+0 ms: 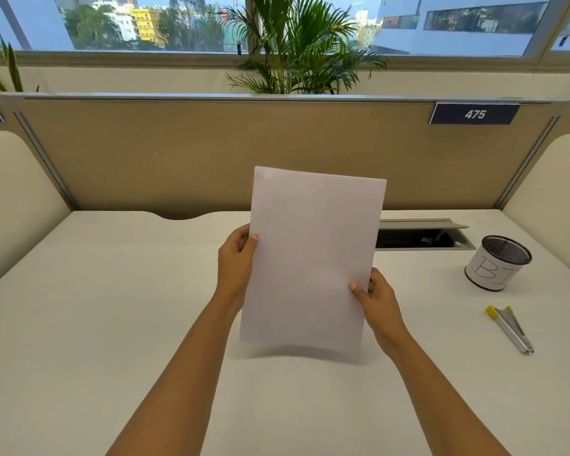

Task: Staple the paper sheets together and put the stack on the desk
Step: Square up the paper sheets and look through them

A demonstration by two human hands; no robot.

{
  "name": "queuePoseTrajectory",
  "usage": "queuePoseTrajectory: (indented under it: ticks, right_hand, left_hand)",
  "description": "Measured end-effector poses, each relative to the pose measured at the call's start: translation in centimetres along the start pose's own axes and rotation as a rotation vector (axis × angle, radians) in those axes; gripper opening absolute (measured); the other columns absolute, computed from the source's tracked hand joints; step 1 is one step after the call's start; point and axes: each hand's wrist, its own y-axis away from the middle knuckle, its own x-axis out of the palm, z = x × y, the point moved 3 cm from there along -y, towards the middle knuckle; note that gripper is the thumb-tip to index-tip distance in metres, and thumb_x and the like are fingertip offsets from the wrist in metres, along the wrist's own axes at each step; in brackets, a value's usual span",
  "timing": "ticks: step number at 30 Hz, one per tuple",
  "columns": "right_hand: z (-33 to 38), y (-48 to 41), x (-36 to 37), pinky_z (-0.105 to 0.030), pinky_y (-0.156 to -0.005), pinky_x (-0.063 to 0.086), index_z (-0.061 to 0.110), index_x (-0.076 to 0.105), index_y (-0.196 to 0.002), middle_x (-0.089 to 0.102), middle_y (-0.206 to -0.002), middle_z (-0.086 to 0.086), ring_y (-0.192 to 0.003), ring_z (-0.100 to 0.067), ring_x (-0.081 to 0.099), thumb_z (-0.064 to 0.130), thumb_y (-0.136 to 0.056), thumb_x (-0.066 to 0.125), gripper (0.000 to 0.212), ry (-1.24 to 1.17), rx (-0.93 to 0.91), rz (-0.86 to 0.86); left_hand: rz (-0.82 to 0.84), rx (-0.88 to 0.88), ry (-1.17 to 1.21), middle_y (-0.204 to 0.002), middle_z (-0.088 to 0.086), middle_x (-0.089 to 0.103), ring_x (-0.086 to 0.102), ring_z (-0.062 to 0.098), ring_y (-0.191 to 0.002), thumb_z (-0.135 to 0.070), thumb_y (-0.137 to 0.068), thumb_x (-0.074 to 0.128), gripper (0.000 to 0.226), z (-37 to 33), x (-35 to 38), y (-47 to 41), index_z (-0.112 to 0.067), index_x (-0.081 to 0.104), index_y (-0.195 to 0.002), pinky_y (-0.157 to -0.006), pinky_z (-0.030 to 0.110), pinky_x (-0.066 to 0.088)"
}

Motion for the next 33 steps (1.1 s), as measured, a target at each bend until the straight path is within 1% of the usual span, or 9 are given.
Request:
queuePoseTrajectory:
  ticks: [3, 6, 13, 17, 20, 24, 28, 30, 33]
  right_hand:
    - [-0.2, -0.2, 0.1, -0.047, -0.095, 0.051, 0.021, 0.046, -0.129, 0.059, -0.125, -0.003, -0.110, -0.024, 0.060, 0.021, -0.093, 0.053, 0.036, 0.002, 0.033, 0.014]
    - [-0.2, -0.3, 0.0, -0.047, -0.096, 0.050, 0.020, 0.047, -0.128, 0.060, -0.125, -0.004, -0.110, -0.025, 0.060, 0.019, -0.093, 0.054, 0.036, -0.011, 0.050, 0.024]
    - [-0.2, -0.6, -0.6, -0.038, -0.092, 0.051, 0.017, 0.046, -0.128, 0.059, -0.125, -0.004, -0.109, -0.024, 0.059, 0.017, -0.091, 0.056, 0.038, -0.027, 0.089, 0.055]
    - [-0.2, -1.2, -1.1, -0.037, -0.090, 0.052, 0.021, 0.047, -0.120, 0.059, -0.122, -0.003, -0.107, -0.024, 0.060, 0.021, -0.091, 0.057, 0.031, -0.010, 0.102, 0.057]
    - [-0.3, -1.7, -1.5, -0.037, -0.091, 0.052, 0.019, 0.049, -0.122, 0.060, -0.122, -0.003, -0.108, -0.023, 0.060, 0.031, -0.093, 0.051, 0.031, 0.023, 0.099, 0.042]
    - [-0.7, -2.5, -2.8, -0.027, -0.086, 0.047, 0.017, 0.053, -0.120, 0.061, -0.115, -0.001, -0.104, -0.020, 0.060, 0.033, -0.097, 0.042, 0.030, 0.164, 0.040, -0.084]
    - [-1.3, -3.3, -5.7, -0.024, -0.081, 0.042, 0.014, 0.056, -0.118, 0.063, -0.116, -0.008, -0.097, -0.017, 0.056, 0.021, -0.096, 0.046, 0.025, 0.371, -0.060, -0.290]
    - [-1.9, -3.7, -7.4, -0.025, -0.079, 0.044, 0.011, 0.056, -0.118, 0.063, -0.114, -0.011, -0.094, -0.016, 0.054, 0.018, -0.096, 0.046, 0.025, 0.493, -0.088, -0.392]
    - [-3.0, -4.3, -10.1, -0.036, -0.080, 0.047, 0.009, 0.056, -0.118, 0.064, -0.110, -0.014, -0.099, -0.028, 0.057, 0.013, -0.095, 0.045, 0.025, 0.667, -0.097, -0.512]
  left_hand:
    - [-0.056, -0.049, 0.014, -0.107, -0.002, 0.063, 0.059, 0.016, -0.095, -0.024, -0.096, 0.049, 0.023, -0.6, 0.2, -0.6, -0.015, 0.061, -0.113, -0.077, 0.025, 0.048]
    - [-0.114, -0.070, -0.005, -0.106, -0.003, 0.062, 0.058, 0.017, -0.096, -0.023, -0.095, 0.051, 0.027, -1.0, 0.2, -1.1, -0.011, 0.063, -0.117, -0.081, 0.028, 0.046]
    - [-0.167, -0.061, -0.110, -0.103, -0.002, 0.062, 0.057, 0.018, -0.095, -0.021, -0.095, 0.051, 0.027, -0.8, 0.4, -1.2, -0.010, 0.064, -0.116, -0.082, 0.029, 0.045]
    - [-0.204, -0.070, -0.139, -0.099, -0.003, 0.060, 0.055, 0.018, -0.092, -0.019, -0.095, 0.051, 0.027, -0.5, 0.6, -1.3, -0.009, 0.063, -0.117, -0.080, 0.028, 0.042]
    - [-0.207, -0.075, -0.155, -0.099, -0.002, 0.059, 0.054, 0.019, -0.091, -0.018, -0.095, 0.051, 0.027, -0.5, 0.9, -1.4, -0.008, 0.064, -0.117, -0.080, 0.027, 0.041]
    - [-0.199, -0.079, -0.160, -0.099, -0.002, 0.060, 0.055, 0.019, -0.091, -0.018, -0.095, 0.052, 0.027, -0.4, 1.3, -1.8, -0.007, 0.064, -0.116, -0.080, 0.028, 0.042]
    - [-0.198, -0.081, -0.165, -0.098, -0.001, 0.060, 0.054, 0.019, -0.090, -0.017, -0.094, 0.052, 0.026, -0.3, 1.9, -2.5, -0.007, 0.065, -0.115, -0.079, 0.027, 0.041]
    - [-0.198, -0.079, -0.173, -0.098, -0.002, 0.059, 0.054, 0.019, -0.091, -0.017, -0.094, 0.052, 0.027, -0.2, 2.1, -2.9, -0.007, 0.064, -0.116, -0.079, 0.027, 0.041]
    - [-0.197, -0.086, -0.175, -0.100, -0.002, 0.059, 0.054, 0.019, -0.092, -0.017, -0.094, 0.052, 0.027, 0.2, 2.4, -3.7, -0.007, 0.064, -0.117, -0.081, 0.028, 0.042]
